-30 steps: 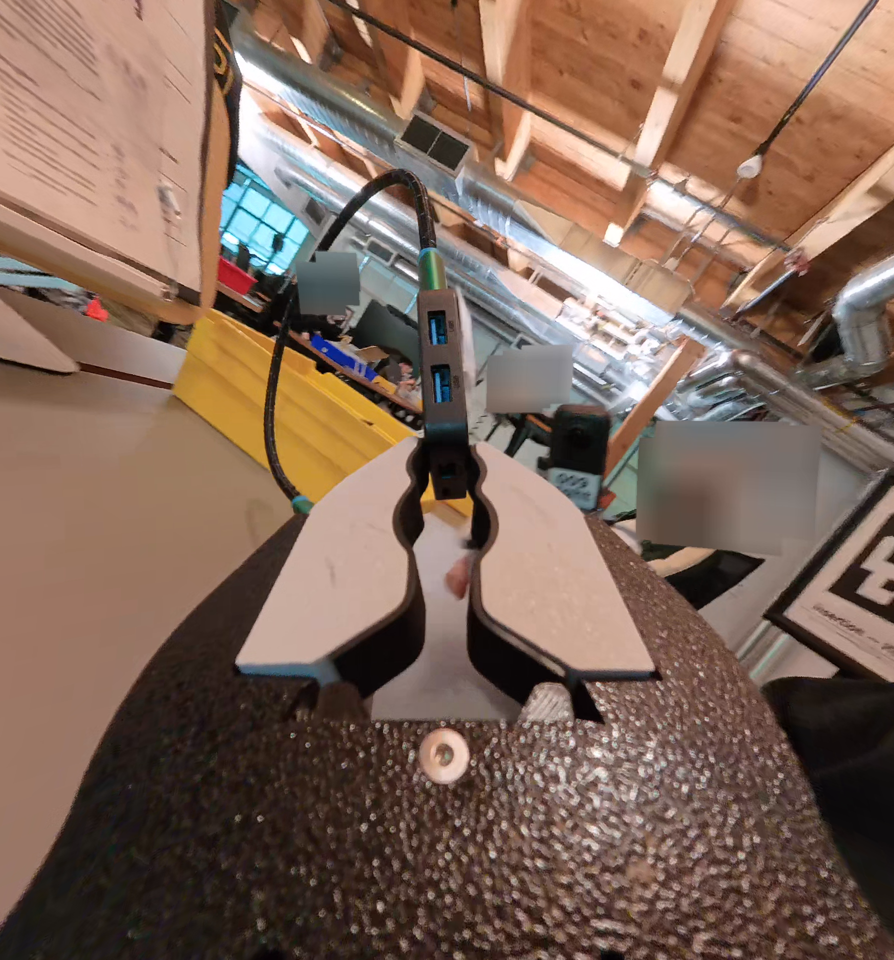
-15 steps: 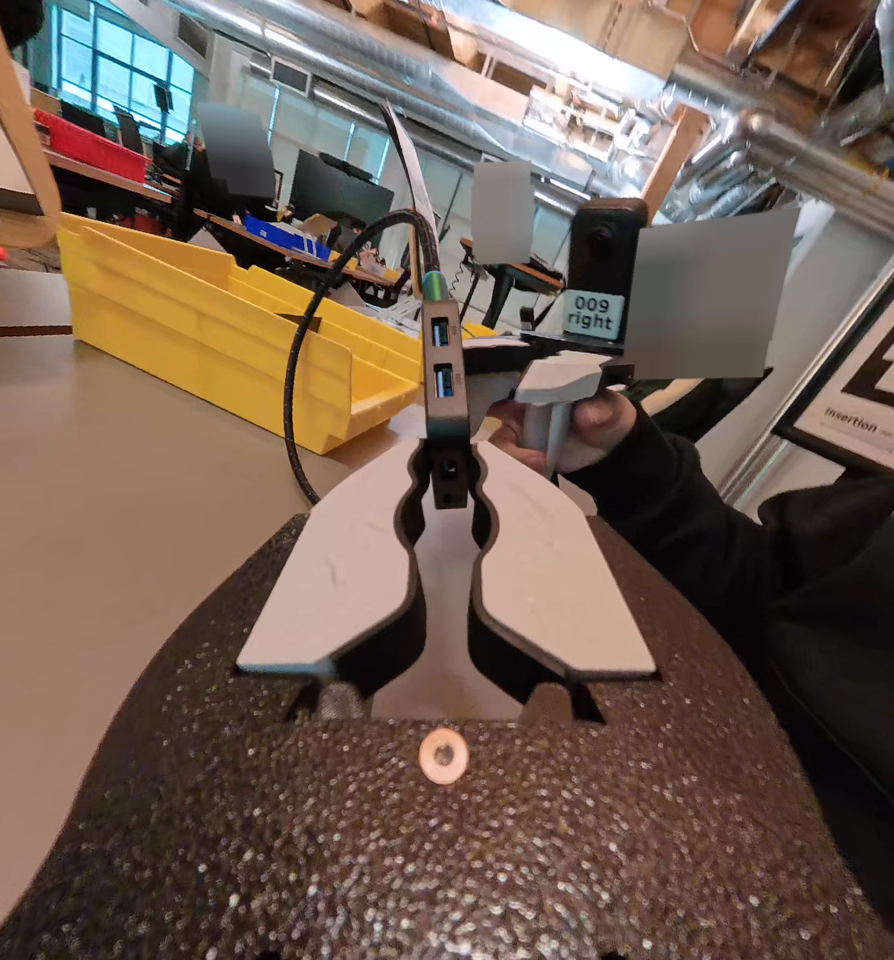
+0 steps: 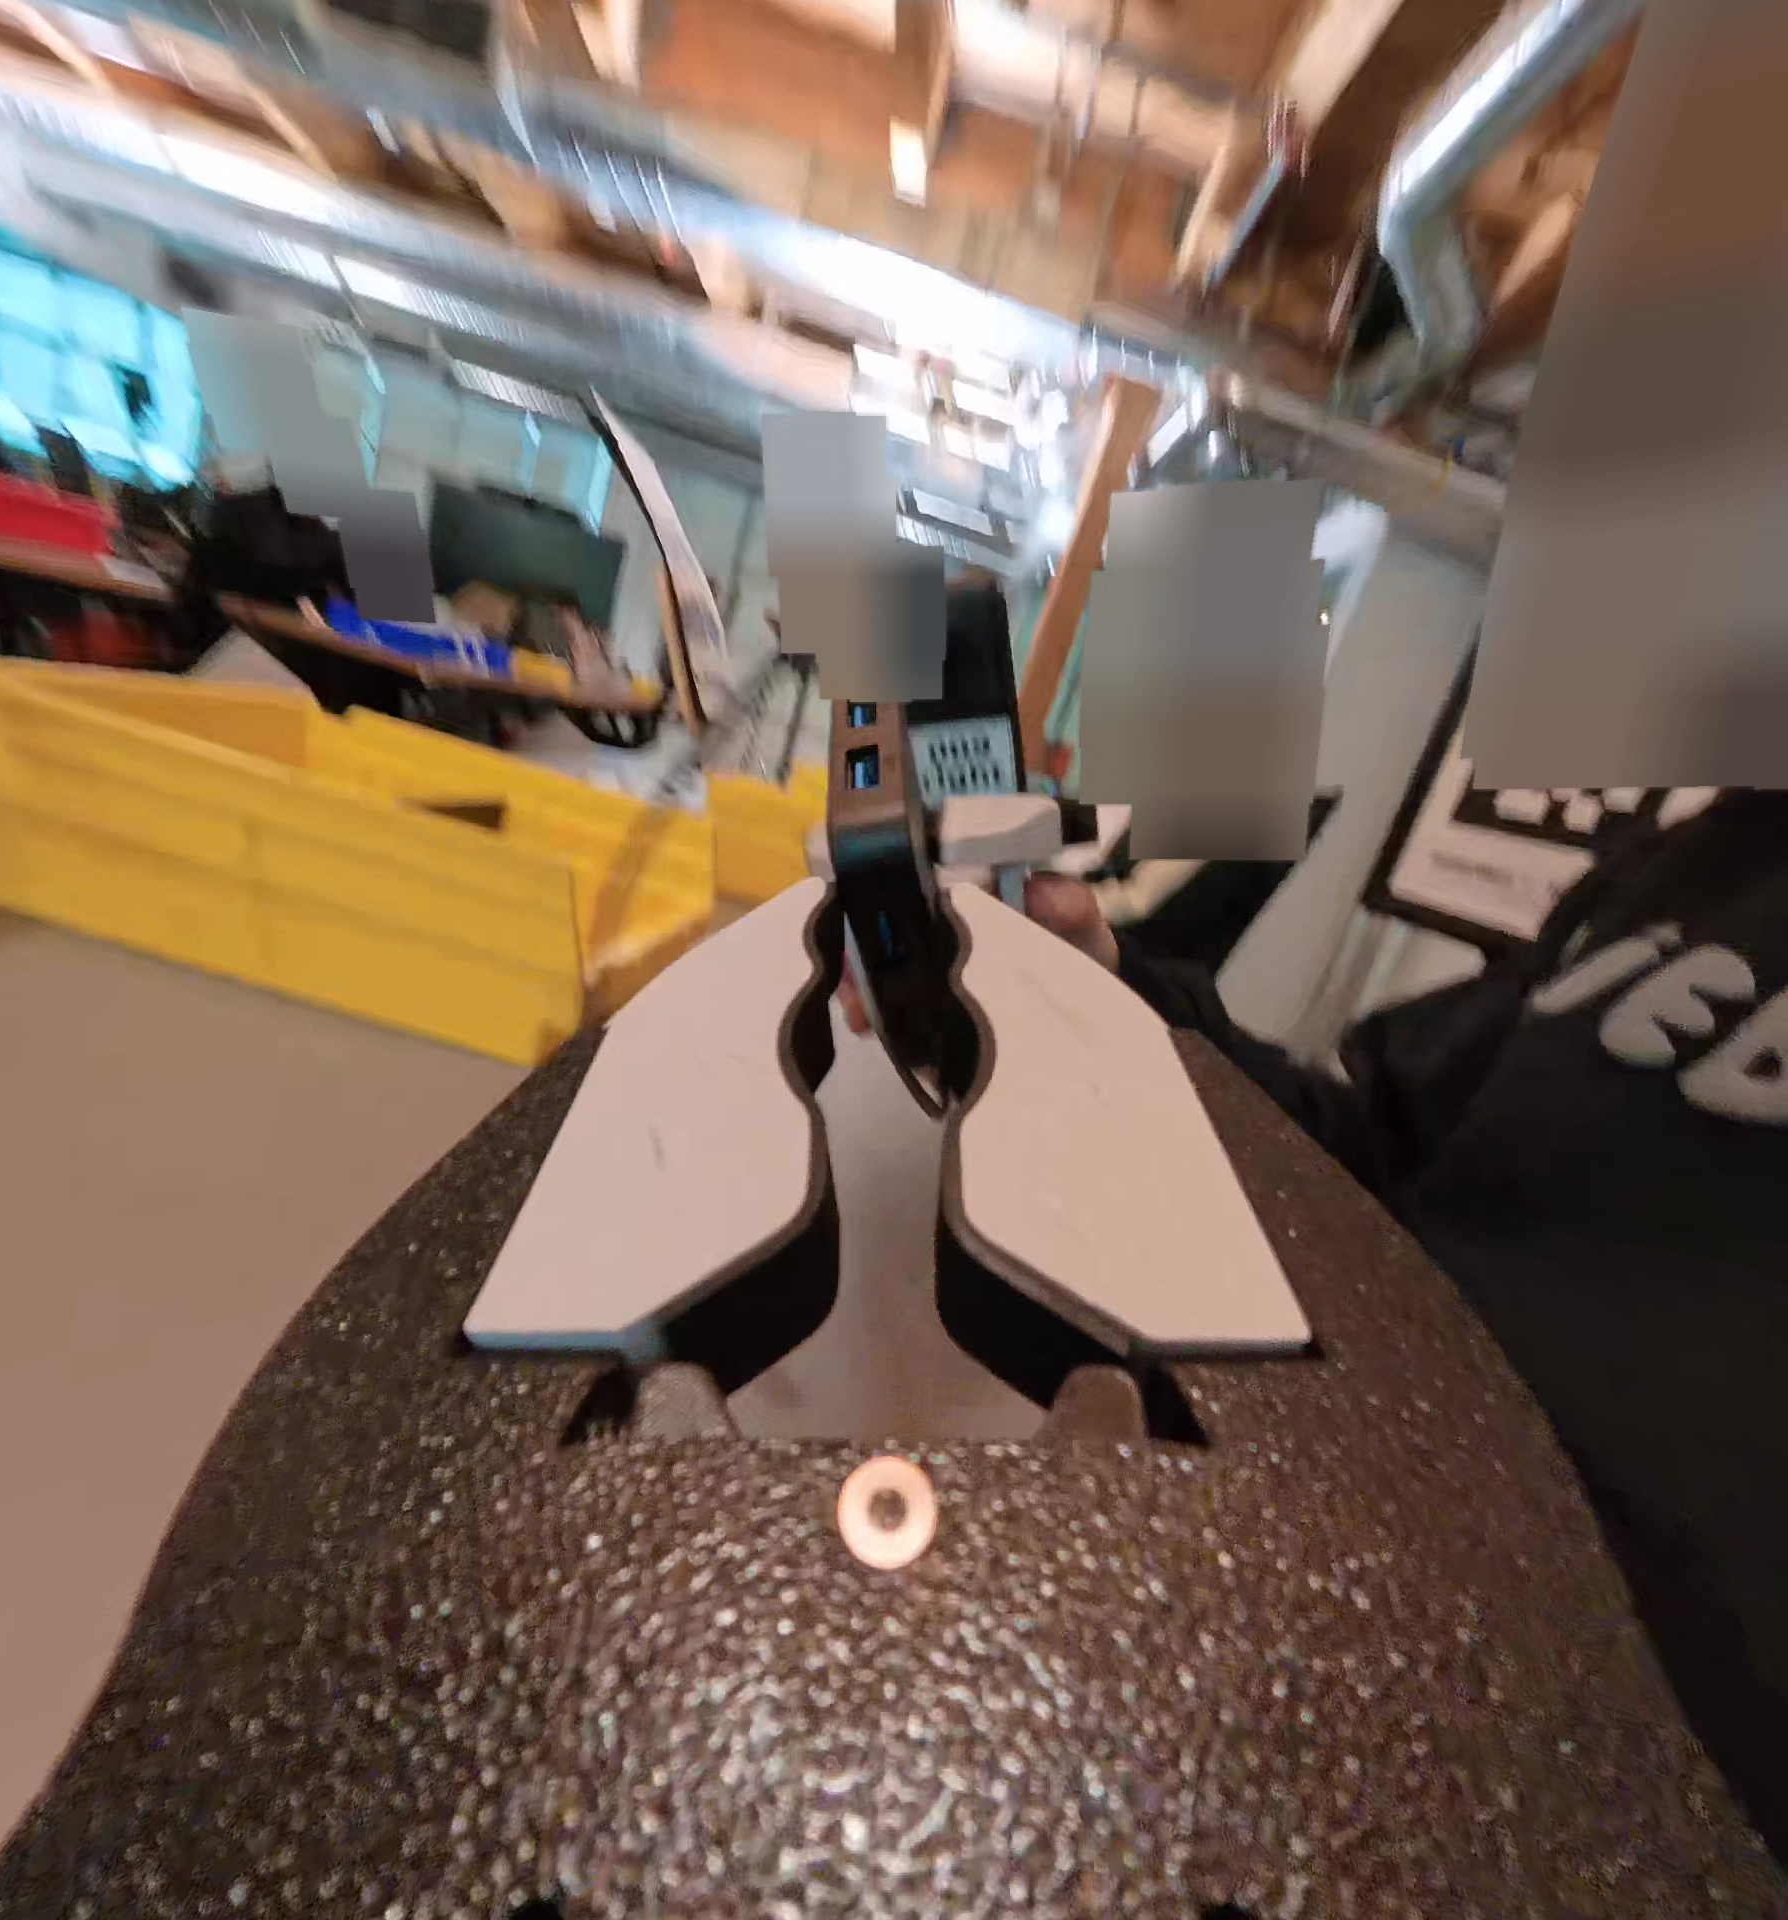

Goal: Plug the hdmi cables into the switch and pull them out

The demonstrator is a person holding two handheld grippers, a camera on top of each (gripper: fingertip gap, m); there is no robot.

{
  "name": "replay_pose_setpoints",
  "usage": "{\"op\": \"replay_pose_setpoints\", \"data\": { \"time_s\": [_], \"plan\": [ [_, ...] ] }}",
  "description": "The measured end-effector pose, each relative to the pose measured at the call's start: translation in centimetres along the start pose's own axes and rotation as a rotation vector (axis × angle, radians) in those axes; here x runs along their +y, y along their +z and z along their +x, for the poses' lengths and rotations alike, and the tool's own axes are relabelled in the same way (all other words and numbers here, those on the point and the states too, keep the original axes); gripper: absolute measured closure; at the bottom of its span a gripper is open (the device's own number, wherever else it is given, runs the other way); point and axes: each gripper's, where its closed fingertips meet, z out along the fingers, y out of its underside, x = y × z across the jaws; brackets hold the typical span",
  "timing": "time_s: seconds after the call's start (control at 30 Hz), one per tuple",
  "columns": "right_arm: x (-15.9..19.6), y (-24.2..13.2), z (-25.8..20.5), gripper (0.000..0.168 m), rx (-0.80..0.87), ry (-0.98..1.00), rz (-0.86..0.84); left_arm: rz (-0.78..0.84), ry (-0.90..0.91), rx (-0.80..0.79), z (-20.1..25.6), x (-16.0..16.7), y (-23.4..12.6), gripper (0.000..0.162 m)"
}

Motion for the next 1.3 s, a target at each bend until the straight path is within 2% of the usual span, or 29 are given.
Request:
{"op": "replay_pose_setpoints", "data": {
  "time_s": [0.07,0.13,0.3,0.4,0.53,0.6,0.83,1.0,1.3],
  "plan": [
    [-1.1,0.2,-0.3,0.153,0.005,0.085,0.092,0.080,0.103,-0.056,0.1,-1.5,-0.3,0.141],
    [-1.7,0.1,-0.4,0.153,-0.006,0.194,0.141,0.077,0.289,-0.131,0.5,-2.4,-0.7,0.122],
    [-1.2,0.2,0.3,0.154,-0.088,0.488,0.180,-0.183,0.779,-0.241,1.0,-1.6,-0.9,0.088],
    [-0.2,0.8,0.5,0.154,-0.145,0.592,0.166,-0.282,0.912,-0.289,0.4,-0.9,-1.2,0.088],
    [0.8,1.8,-0.1,0.153,-0.167,0.608,0.128,-0.319,0.905,-0.286,0.0,0.0,-1.2,0.087],
    [0.9,2.0,-0.4,0.153,-0.182,0.610,0.124,-0.295,0.903,-0.269,0.3,-0.1,-1.0,0.093],
    [1.0,1.8,0.0,0.154,-0.181,0.652,0.138,-0.253,0.915,-0.275,-0.1,0.0,-0.7,0.093],
    [1.6,1.9,0.5,0.153,-0.151,0.655,0.112,-0.287,0.950,-0.287,-0.8,0.8,-1.0,0.092],
    [2.1,2.4,-0.1,0.154,-0.163,0.619,0.078,-0.295,0.894,-0.295,-1.2,1.7,-0.6,0.089]
  ]
}}
